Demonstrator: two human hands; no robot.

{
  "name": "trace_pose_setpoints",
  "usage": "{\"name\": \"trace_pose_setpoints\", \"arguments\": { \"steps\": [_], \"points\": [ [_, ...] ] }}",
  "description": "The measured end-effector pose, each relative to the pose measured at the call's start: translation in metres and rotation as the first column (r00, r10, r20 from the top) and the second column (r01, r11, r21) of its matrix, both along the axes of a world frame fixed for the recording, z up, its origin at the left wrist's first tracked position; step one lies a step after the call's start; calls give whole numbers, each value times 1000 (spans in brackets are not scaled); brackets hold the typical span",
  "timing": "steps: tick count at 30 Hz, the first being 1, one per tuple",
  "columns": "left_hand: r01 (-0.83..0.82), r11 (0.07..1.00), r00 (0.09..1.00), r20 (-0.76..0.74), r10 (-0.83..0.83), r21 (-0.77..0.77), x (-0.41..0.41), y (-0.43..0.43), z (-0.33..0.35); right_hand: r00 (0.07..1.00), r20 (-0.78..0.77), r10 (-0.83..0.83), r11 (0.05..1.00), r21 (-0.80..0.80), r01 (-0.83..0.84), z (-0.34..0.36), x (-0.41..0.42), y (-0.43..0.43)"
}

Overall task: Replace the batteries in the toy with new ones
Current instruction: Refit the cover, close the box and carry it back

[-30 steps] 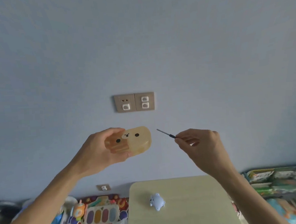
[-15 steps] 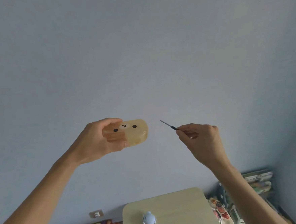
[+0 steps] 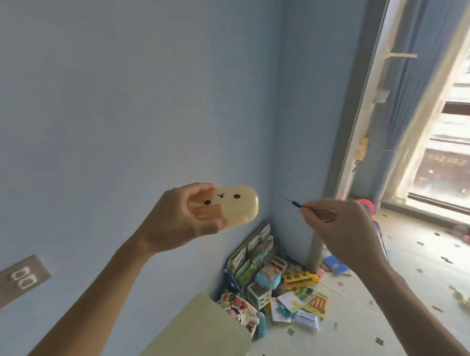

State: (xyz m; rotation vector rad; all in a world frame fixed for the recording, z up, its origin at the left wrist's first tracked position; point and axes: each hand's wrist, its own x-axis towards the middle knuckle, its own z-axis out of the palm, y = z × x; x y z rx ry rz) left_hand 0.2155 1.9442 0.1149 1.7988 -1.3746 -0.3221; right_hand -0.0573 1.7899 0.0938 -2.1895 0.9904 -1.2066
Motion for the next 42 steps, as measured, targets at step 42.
{"name": "trace_pose_setpoints", "arguments": {
  "steps": [42],
  "points": [
    [746, 664, 662, 141, -736, -39, -393, -935, -26, 691, -131, -711, 701, -58, 710, -8, -418, -687]
  ]
}}
